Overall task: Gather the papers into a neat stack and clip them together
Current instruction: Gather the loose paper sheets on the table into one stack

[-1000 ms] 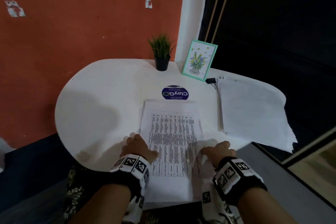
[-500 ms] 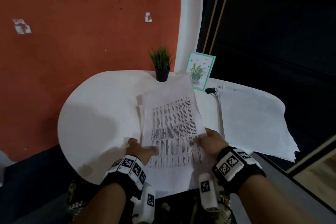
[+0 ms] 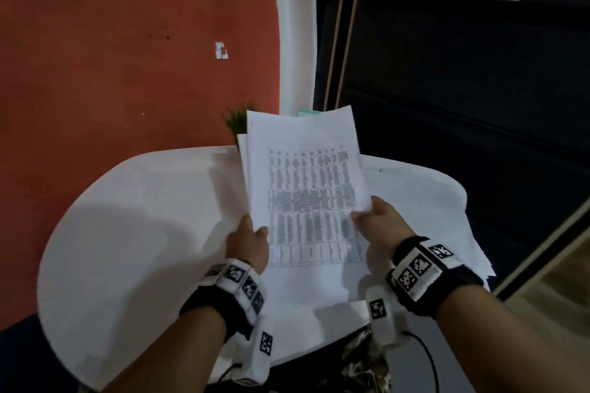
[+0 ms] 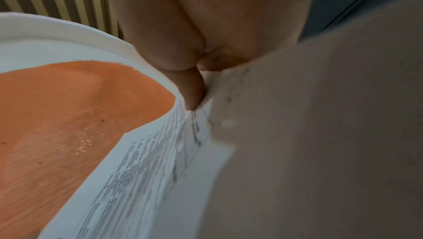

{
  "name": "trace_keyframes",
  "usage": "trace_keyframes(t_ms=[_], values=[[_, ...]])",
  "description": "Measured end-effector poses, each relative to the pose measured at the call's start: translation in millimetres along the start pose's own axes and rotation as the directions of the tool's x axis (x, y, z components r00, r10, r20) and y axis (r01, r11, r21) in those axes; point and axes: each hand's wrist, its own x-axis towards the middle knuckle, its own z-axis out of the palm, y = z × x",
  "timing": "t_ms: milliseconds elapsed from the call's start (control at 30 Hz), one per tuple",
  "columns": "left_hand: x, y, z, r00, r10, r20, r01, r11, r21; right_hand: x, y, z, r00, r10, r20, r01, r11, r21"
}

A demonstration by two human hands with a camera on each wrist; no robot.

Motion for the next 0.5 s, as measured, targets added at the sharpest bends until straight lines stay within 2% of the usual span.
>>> trace_keyframes(t_ms=[133, 233, 300, 400, 500], values=[[10.5, 35.6, 48.7, 0.982, 0.057, 0.179, -0.078, 0.991, 0.112, 21.8, 22.8, -40.6, 0.981, 0.109, -0.158, -0.102, 0.993, 0.05], [20.6, 57.8, 82.2, 0.962, 0.071, 0.262, -0.103, 0.988, 0.111, 40.7, 32.8, -80.6, 0.967, 0.068, -0.245, -0.114, 0.977, -0.18], [29.5, 71.1, 102.3, 0.953, 0.098, 0.287, -0.134, 0.985, 0.107, 52.4, 39.3, -104.1, 0.955, 0.066, -0.289, -0.147, 0.952, -0.268], [42.7, 88.1, 130.6, 0.93, 0.129, 0.345, -0.18, 0.976, 0.121, 69.3, 60.3, -131.0, 0.927, 0.13, -0.351, -0.24, 0.925, -0.294], [56.4, 98.6, 159.9, 0.903, 0.16, 0.398, -0.236, 0.961, 0.147, 81.1, 84.0, -147.2, 0.906, 0.15, -0.395, -0.275, 0.92, -0.281]])
